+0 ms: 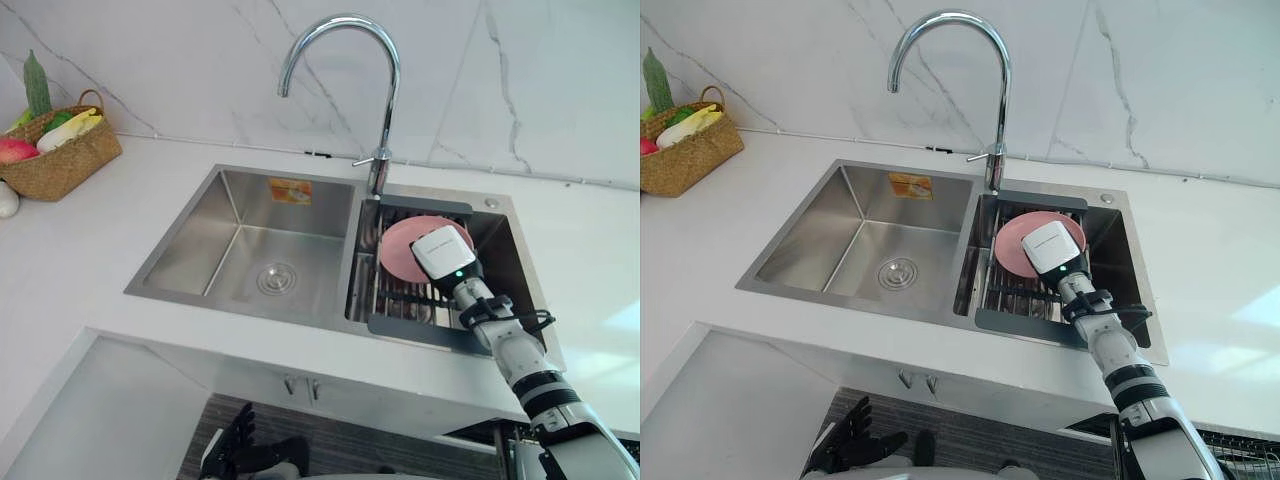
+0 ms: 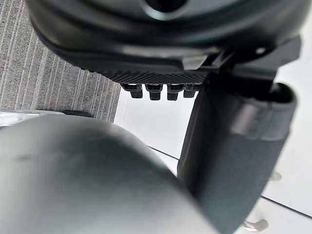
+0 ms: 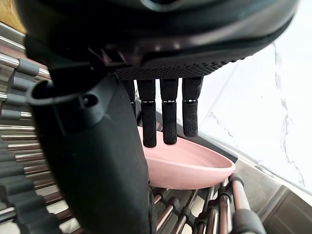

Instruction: Walk over to the sink, pick up the cup, carry it to the dishwasher, place the cup inside the dishwasher, then close the dishwasher door

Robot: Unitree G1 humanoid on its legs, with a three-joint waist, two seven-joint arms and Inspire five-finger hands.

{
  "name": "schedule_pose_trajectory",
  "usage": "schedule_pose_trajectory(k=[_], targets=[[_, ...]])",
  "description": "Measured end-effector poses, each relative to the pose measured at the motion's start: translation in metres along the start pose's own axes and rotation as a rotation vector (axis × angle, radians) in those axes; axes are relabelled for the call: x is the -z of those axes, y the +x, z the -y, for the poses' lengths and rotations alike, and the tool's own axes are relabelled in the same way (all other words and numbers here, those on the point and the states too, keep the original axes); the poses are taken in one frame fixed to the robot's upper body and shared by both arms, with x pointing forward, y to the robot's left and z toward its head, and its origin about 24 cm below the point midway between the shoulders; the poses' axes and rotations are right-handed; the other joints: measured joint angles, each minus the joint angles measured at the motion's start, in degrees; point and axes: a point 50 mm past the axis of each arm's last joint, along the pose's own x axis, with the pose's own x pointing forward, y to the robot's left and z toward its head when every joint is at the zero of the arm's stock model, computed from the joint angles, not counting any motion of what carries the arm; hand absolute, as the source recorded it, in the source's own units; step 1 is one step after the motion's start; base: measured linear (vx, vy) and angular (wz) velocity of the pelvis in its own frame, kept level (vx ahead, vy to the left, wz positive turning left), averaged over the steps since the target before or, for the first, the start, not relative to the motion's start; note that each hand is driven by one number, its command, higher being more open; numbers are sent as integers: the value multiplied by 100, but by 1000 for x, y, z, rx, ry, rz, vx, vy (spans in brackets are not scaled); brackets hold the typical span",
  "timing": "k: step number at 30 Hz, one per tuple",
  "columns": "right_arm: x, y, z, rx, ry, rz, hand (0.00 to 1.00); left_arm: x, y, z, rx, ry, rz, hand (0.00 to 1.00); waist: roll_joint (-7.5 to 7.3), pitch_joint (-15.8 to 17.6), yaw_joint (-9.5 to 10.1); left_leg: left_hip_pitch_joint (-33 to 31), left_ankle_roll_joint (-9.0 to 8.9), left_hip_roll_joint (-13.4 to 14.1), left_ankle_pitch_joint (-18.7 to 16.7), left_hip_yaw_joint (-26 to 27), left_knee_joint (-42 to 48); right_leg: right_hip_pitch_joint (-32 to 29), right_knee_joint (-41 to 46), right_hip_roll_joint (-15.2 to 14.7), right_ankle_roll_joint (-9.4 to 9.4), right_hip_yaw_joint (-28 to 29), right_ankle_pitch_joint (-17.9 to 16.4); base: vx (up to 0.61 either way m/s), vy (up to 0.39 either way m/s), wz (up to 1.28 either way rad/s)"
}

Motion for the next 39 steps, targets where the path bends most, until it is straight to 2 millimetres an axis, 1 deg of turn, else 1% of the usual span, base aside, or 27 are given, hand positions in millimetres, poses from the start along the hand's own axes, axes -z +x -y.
schedule_pose_trajectory(k=[6,10,13,16,20,21,24,35,39], targets=[[1,-1,6,119,-3,6,0,2,-1,1,0,-2,-4,100,38,22,-77,-6,0,15,-1,-1,1,1,-22,22,-2,0,10,0,0,0],[4,-1,10,167,-9,13,0,2,-1,2,-5,-6,-2,100,76,31,-87,-6,-2,17,-2,-2,1,5,-26,26,-3,1,11,0,0,0],[7,2,16,209,-14,9,0,3,-1,2,-15,-7,-2,100,101,36,-87,-6,-3,17,-3,-7,1,8,-28,26,-4,0,11,0,0,0],[9,7,27,269,-6,1,0,2,-1,3,-15,-7,-1,100,124,40,-86,-7,-2,15,-4,-15,1,12,-31,26,-6,-5,12,0,0,0],[12,8,33,303,25,-15,0,2,-1,5,-6,2,1,100,126,39,-84,-7,3,12,-4,-29,2,25,-30,27,-21,-19,22,0,0,0],[14,8,33,302,33,-27,100,2,-1,5,-6,3,2,100,126,39,-83,-8,4,10,-4,-33,2,27,-29,26,-30,-22,28,0,0,0],[16,9,32,282,68,-47,100,2,-1,5,-7,4,2,100,130,37,-87,-7,5,11,-4,-33,2,27,-29,27,-30,-23,29,0,0,0],[14,10,26,166,70,-38,100,2,-1,5,-7,9,1,100,145,35,-84,28,4,10,-4,-48,2,73,-27,27,-32,-49,27,0,0,0],[14,10,25,156,71,-37,100,2,-1,6,-8,12,6,100,145,35,-74,32,3,11,-4,-54,1,79,-27,28,-34,-57,24,0,0,0]])
